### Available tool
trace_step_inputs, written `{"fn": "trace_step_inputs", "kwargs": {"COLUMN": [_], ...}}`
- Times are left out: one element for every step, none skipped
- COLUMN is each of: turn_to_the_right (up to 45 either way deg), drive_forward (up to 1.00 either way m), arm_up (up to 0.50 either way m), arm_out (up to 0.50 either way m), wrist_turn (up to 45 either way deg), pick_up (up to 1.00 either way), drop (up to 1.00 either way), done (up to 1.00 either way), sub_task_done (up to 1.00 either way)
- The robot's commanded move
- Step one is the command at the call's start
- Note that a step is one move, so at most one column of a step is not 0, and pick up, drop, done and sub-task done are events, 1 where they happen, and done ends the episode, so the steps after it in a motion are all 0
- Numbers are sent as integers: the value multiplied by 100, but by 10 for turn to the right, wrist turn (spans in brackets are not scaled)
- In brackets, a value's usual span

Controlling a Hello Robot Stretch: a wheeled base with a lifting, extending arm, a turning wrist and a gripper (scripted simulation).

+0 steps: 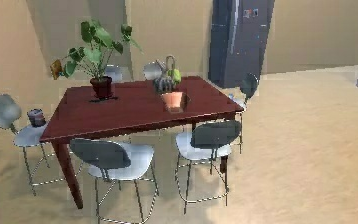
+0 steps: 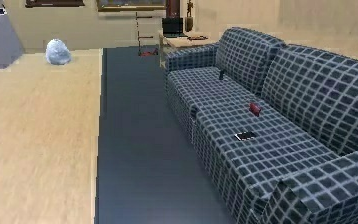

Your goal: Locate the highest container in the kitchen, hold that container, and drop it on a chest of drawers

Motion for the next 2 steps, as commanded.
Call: {"fn": "trace_step_inputs", "kwargs": {"turn_to_the_right": [0,450], "drive_forward": [60,0], "arm_up": [0,0], "arm_out": [0,0], "wrist_turn": [0,0], "pick_up": [0,0], "drop": [0,0], "done": [0,0], "sub_task_done": [0,0]}}
